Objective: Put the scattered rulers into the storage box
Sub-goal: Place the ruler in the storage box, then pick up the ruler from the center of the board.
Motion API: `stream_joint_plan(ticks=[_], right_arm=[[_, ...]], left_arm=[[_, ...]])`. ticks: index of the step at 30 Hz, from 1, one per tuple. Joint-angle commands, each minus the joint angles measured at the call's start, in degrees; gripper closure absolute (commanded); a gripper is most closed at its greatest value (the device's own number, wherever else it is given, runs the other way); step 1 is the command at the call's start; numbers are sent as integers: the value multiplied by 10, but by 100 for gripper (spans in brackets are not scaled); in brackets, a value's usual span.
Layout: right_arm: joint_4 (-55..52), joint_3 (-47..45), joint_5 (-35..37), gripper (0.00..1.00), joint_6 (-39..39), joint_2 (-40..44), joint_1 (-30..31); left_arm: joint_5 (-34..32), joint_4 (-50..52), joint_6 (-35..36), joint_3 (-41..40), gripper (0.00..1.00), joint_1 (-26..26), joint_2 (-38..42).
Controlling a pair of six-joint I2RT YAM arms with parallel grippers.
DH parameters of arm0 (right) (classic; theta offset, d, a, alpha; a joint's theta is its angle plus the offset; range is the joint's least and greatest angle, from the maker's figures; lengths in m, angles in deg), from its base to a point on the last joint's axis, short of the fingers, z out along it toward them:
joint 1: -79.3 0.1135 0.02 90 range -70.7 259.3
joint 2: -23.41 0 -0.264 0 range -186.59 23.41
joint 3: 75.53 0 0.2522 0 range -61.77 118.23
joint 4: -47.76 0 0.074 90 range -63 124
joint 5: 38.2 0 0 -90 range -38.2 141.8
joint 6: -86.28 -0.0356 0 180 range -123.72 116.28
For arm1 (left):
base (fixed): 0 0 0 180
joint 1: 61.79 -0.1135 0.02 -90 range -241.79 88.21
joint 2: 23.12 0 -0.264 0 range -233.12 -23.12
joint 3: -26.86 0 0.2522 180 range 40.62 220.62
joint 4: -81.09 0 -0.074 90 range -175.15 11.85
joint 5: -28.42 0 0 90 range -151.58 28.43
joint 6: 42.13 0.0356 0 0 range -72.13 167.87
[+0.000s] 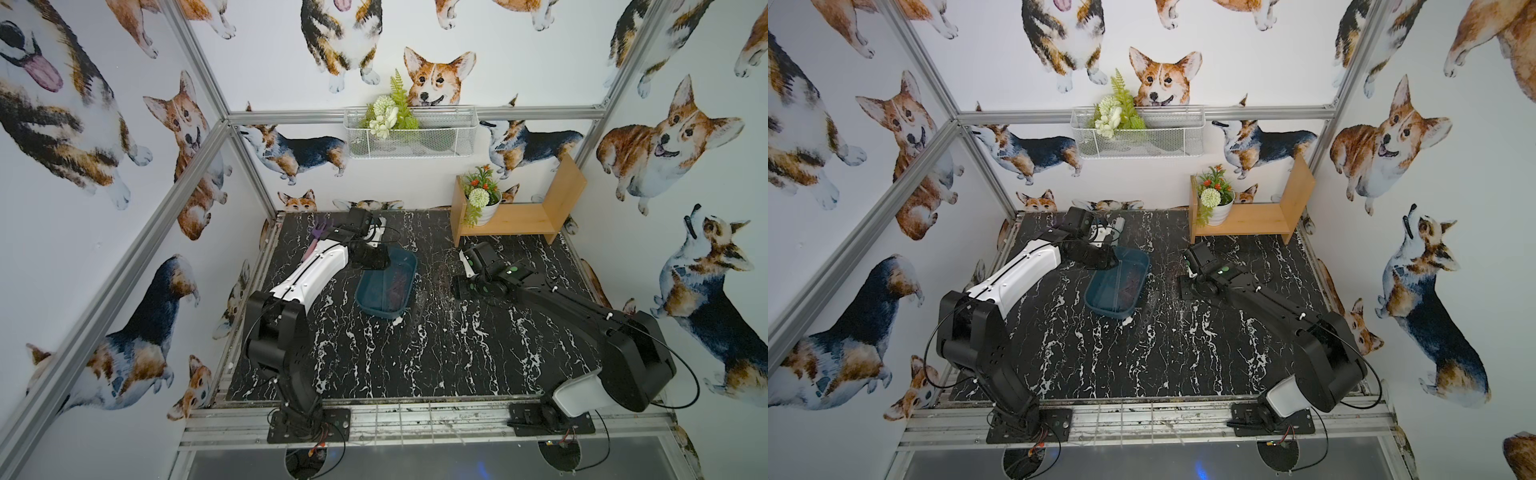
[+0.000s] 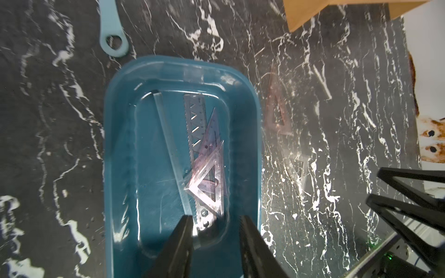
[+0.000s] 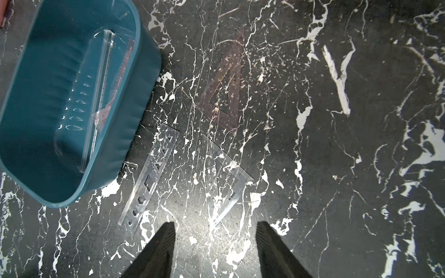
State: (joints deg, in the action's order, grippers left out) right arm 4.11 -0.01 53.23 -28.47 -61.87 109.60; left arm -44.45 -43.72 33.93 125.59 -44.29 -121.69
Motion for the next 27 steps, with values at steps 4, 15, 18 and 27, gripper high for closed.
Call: stream_joint_plan(ticks=[4, 15, 18, 27], right_arm=[[-10, 8, 13, 45, 17, -25, 0], [27, -2, -30, 41, -5, -74, 34], [34, -2, -28, 39, -11, -94, 46], [47, -1, -14, 33, -12, -118, 49]], left_arm=[[2, 10, -23, 2, 62, 1, 56], [21, -69, -108, -121, 61, 46, 187], [15, -103, -142, -175, 60, 62, 232], [4, -115, -177, -252, 59, 68, 312]])
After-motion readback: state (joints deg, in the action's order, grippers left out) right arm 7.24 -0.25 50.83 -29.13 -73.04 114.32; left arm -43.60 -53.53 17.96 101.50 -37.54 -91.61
